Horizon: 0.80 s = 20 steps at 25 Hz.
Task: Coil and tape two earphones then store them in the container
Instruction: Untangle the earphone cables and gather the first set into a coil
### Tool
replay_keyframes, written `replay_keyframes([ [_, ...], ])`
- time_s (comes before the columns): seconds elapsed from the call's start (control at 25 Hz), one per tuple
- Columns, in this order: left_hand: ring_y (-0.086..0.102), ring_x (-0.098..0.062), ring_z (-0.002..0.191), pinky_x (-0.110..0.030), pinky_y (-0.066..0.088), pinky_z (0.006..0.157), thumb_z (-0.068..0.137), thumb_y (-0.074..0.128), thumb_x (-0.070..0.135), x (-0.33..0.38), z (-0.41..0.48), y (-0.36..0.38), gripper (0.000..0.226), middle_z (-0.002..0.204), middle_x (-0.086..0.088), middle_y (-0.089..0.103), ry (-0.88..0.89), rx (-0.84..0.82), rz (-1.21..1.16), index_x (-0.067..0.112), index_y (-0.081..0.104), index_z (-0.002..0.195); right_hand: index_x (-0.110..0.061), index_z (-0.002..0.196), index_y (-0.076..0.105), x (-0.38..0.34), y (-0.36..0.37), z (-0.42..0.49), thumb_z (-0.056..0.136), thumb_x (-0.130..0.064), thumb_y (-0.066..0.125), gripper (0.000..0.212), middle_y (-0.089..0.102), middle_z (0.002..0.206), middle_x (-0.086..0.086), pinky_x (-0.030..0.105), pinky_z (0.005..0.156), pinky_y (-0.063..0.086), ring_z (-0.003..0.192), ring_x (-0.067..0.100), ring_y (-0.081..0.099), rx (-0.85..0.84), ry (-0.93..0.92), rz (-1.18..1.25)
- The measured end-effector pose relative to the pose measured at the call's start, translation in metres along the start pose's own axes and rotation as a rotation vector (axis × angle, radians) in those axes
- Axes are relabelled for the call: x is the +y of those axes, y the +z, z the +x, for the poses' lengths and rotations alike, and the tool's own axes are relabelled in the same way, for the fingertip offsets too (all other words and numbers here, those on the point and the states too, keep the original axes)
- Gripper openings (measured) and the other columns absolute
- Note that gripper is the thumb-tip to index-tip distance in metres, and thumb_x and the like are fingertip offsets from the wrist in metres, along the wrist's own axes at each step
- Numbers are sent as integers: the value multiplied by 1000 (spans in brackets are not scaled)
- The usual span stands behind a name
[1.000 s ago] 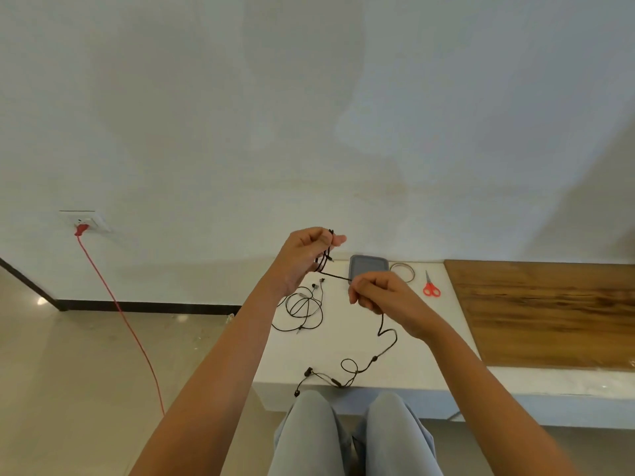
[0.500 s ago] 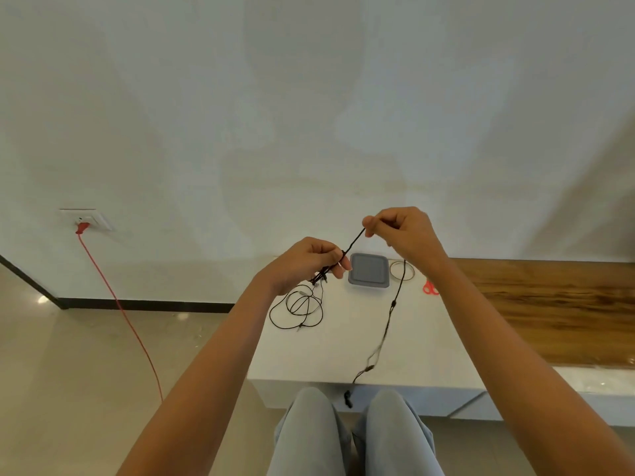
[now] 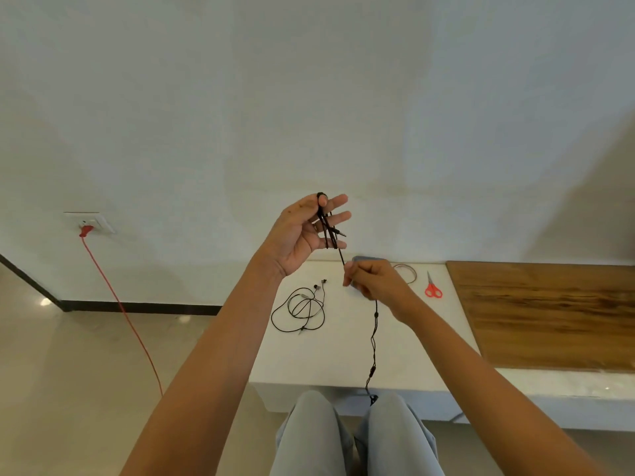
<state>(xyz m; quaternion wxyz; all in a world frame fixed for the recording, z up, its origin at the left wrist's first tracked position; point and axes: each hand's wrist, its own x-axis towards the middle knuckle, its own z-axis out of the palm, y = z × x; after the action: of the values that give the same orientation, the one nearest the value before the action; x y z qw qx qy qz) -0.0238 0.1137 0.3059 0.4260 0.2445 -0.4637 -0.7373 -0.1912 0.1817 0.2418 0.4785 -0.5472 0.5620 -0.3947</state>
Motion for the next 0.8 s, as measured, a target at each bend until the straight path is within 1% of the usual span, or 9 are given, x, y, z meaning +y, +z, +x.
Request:
replay_keyframes([
  [0.12, 54, -31, 124, -57, 50, 82, 103, 37, 18, -13, 4, -7, 28, 127, -7, 63, -21, 119, 112, 17, 58, 84, -5, 72, 70, -6, 5, -16, 93, -32, 58, 37, 52, 55, 4, 16, 50, 37, 47, 4, 45, -44, -35, -88],
  [0.24, 52, -32, 125, -45, 51, 76, 102, 40, 20, -26, 2, -11, 26, 128, -7, 63, -87, 155, 274, 15, 59, 85, -11, 67, 70, -19, 3, -26, 92, -32, 60, 34, 53, 55, 5, 19, 49, 38, 50, 14, 44, -64, -97, -126],
  [0.32, 58, -30, 115, -44, 49, 77, 102, 42, 21, -35, -2, -12, 26, 118, -7, 66, -134, 102, 323, 14, 61, 85, -13, 65, 69, -31, -3, -24, 92, -26, 60, 31, 52, 54, 0, 20, 48, 35, 48, 14, 40, -26, -123, -100],
  [0.36, 60, -27, 102, -43, 47, 74, 101, 45, 23, -38, -4, -11, 26, 110, -8, 68, -149, 50, 339, 15, 63, 84, -13, 65, 69, -36, -7, -21, 92, -23, 60, 29, 53, 53, -6, 20, 48, 33, 48, 13, 38, 3, -131, -100],
  [0.44, 52, -25, 84, -41, 43, 68, 98, 50, 28, -40, -9, -5, 25, 93, -12, 64, -175, -49, 378, 13, 65, 84, -8, 68, 69, -45, -14, -12, 90, -21, 61, 27, 53, 52, -5, 23, 47, 32, 49, 13, 37, 44, -163, -108],
  [0.52, 54, -29, 91, -38, 43, 66, 99, 48, 27, -37, -13, 2, 26, 89, -9, 67, -212, -79, 422, 11, 65, 87, -5, 70, 67, -51, -20, -2, 89, -18, 62, 24, 57, 59, 11, 30, 52, 41, 51, 15, 41, 53, -212, -84],
  [0.56, 56, -29, 97, -38, 44, 67, 100, 46, 25, -34, -14, 4, 26, 91, -5, 71, -230, -84, 443, 11, 64, 86, -6, 70, 66, -53, -23, 3, 89, -17, 62, 22, 58, 63, 13, 33, 55, 44, 52, 15, 43, 60, -227, -63],
  [0.68, 62, -27, 105, -42, 47, 73, 102, 42, 22, -28, -21, 8, 28, 103, -7, 73, -275, -138, 430, 13, 61, 82, -13, 75, 61, -54, -34, 20, 87, -22, 68, 16, 52, 67, 11, 23, 50, 37, 55, 15, 40, 92, -259, -16],
  [0.8, 63, -34, 110, -53, 52, 79, 103, 38, 19, -22, -24, 14, 31, 105, -11, 72, -262, -185, 244, 13, 59, 80, -16, 77, 61, -48, -38, 33, 83, -28, 70, 16, 53, 60, 2, 20, 51, 34, 52, 11, 40, 73, -198, 90],
])
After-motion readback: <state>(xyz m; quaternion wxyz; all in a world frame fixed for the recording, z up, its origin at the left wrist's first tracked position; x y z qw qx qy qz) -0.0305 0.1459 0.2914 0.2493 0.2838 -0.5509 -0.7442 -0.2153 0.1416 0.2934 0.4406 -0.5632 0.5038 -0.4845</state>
